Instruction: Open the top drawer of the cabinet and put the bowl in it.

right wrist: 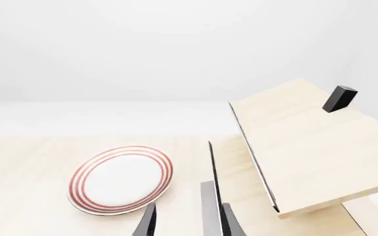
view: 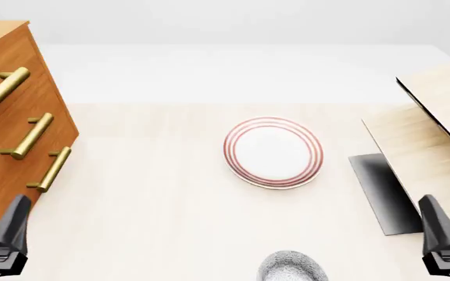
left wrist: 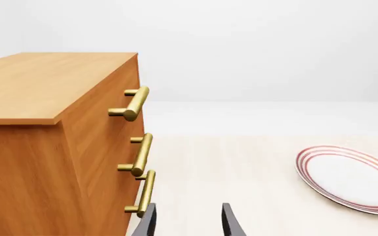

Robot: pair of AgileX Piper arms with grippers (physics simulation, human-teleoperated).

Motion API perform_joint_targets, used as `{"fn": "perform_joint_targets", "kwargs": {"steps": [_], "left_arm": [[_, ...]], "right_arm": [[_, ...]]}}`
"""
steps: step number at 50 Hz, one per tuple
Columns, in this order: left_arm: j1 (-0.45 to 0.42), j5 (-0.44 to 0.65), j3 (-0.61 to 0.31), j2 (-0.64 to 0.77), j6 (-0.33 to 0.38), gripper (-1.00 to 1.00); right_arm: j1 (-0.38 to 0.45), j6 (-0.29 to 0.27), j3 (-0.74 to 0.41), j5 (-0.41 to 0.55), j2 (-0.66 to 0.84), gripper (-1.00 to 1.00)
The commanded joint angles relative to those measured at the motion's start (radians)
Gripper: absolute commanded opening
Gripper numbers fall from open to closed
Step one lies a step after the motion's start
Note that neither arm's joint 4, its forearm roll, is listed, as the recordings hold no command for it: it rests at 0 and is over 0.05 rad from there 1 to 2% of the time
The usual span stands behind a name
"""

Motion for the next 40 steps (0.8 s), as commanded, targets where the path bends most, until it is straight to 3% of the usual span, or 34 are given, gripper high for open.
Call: {"fn": "perform_joint_targets", "kwargs": {"steps": [1, 24, 37, 40], "left_arm": [[0.000, -0.001, -0.003, 0.005, 0.000, 1.00], [0.001, -0.013, -0.006, 0.011, 0.017, 1.00], [0.010, -0.040, -0.048, 0.111, 0.150, 1.00], [0.001, -0.084, -0.063, 0.193, 0.225, 1.00]], "right_arm": [[0.002, -0.001, -0.003, -0.002, 0.006, 1.00], [0.001, 0.000, -0.003, 0.000, 0.005, 1.00], [0.001, 0.000, -0.003, 0.000, 0.005, 1.00], [0.001, 0.000, -0.003, 0.000, 0.005, 1.00]]}}
